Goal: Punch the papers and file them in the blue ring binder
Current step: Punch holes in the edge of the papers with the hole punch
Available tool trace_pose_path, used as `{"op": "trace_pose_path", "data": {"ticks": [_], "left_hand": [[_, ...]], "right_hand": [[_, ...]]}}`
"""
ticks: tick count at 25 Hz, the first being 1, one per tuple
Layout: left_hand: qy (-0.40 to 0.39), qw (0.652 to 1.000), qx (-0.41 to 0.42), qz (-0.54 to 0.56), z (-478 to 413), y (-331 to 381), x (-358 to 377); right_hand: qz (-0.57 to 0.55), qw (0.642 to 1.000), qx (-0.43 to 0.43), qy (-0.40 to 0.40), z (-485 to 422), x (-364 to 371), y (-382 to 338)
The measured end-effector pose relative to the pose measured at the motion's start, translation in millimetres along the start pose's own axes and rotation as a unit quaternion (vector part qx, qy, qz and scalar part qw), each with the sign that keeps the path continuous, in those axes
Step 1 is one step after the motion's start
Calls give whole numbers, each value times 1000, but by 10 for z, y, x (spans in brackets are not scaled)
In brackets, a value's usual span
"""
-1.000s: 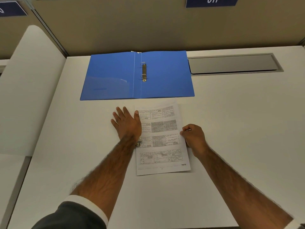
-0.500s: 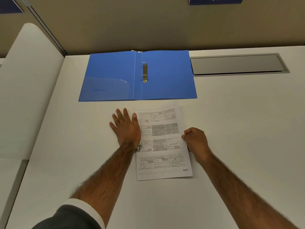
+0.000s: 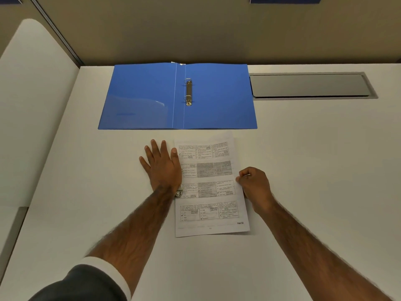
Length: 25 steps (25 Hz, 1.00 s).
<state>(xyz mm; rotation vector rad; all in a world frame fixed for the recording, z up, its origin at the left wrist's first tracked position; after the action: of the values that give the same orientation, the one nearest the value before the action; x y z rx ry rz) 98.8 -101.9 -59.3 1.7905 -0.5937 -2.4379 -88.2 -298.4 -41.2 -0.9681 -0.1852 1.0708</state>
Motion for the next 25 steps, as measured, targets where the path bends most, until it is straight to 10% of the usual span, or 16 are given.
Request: {"op": "trace_pose_path", "data": {"ticks": [25], "left_hand": [[-53,995,-4,88,800,-34,-474]], "right_hand": [[99,993,-18,61,155,-300,-108]]}}
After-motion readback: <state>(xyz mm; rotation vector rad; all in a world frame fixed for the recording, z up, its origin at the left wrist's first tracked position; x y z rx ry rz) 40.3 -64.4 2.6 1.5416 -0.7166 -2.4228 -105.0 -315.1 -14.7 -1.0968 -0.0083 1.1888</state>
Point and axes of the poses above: each hand's wrist, its own z-axis away from the middle knuckle, its own x-axis out of the palm, y = z × x, the point moved 3 cm from there along -z, towards the middle knuckle, and after that the axes turned 8 degrees about -y, right-handed, at the moved point
